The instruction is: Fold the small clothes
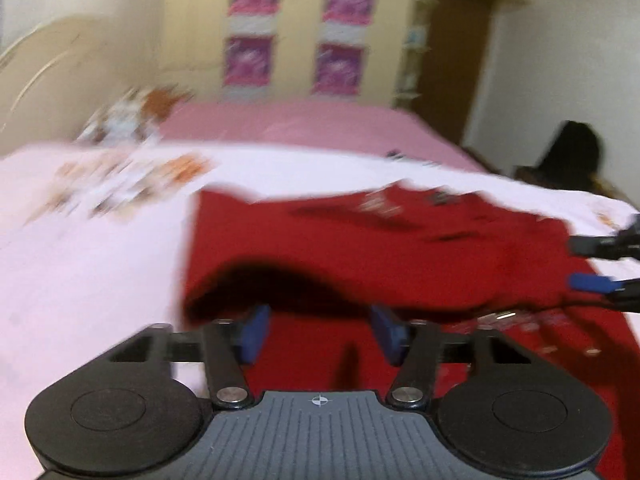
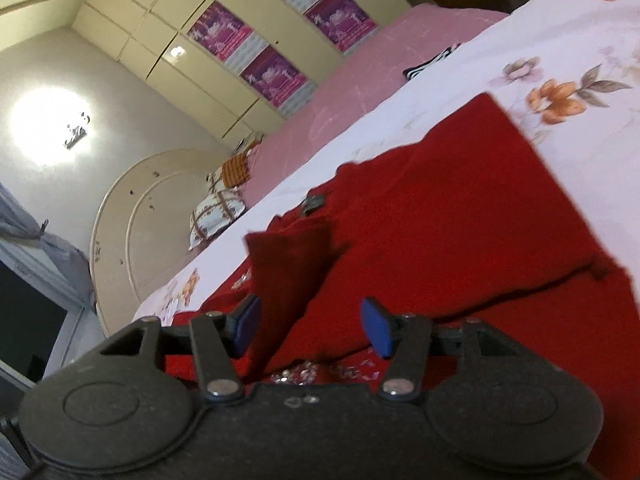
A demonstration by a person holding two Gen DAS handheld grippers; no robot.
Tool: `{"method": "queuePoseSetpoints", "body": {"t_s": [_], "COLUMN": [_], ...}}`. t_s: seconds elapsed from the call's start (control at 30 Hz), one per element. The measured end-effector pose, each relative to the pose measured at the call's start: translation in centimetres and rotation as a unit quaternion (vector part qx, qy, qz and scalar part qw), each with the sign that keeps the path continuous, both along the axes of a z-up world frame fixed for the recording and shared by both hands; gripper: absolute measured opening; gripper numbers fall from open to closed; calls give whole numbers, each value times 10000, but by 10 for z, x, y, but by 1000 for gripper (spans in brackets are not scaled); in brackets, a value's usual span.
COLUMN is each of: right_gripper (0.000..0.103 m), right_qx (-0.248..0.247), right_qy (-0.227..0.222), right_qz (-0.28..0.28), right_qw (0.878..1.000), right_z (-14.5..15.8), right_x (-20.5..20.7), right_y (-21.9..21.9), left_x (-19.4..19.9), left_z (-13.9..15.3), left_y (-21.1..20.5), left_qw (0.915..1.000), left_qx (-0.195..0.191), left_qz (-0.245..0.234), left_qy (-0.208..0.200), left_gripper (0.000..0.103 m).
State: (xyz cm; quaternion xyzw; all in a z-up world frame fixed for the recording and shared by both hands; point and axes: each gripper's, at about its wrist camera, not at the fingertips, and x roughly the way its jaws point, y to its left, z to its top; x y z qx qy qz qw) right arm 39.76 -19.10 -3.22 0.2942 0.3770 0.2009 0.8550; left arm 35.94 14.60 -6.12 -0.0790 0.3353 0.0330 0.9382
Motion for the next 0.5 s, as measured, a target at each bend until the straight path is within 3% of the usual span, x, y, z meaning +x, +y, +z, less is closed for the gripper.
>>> {"method": "queuePoseSetpoints", "body": {"t_s": [0.07,0.3,0.5], "right_gripper": [56,55,53], "right_qx": [-67,-453,4], "right_qy": [-46,238,625], "right_qz": [35,-52,-303], "right_qw": [10000,9987,9976], "right_z": [3,4,-16], "right_x": [2,9,13], "right_y": [8,29,12], "left_x": [-4,-4,6], "left_z": [-5,-20,-22], "left_y": [19,35,35], "left_qw": [9996,9988,9988], "left_qx": [-72,-293,-325], "left_qz": [244,309,262], "left_qy": [137,248,246], "left_gripper": [54,55,55]}}
